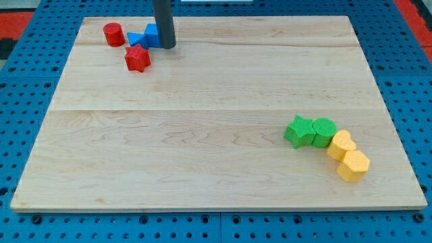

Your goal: Move the blue cube towards top left

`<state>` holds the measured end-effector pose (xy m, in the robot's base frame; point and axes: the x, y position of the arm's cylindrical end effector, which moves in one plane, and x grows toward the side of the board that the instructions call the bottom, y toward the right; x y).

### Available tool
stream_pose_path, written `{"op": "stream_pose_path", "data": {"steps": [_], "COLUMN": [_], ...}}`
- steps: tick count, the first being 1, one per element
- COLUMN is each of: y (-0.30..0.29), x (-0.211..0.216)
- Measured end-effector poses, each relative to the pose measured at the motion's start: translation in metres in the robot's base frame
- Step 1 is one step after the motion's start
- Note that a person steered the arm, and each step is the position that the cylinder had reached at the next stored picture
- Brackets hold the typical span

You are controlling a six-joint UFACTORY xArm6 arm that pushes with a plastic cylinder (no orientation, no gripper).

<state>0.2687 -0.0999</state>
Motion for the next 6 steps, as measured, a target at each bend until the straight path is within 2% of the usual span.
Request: {"op": "stream_pose_path", "data": {"steps": [2, 4, 5, 6], "y": [-0.021, -0.014, 0.01, 0.007], "x": [-0.024, -0.059, -0.077, -0.077]}}
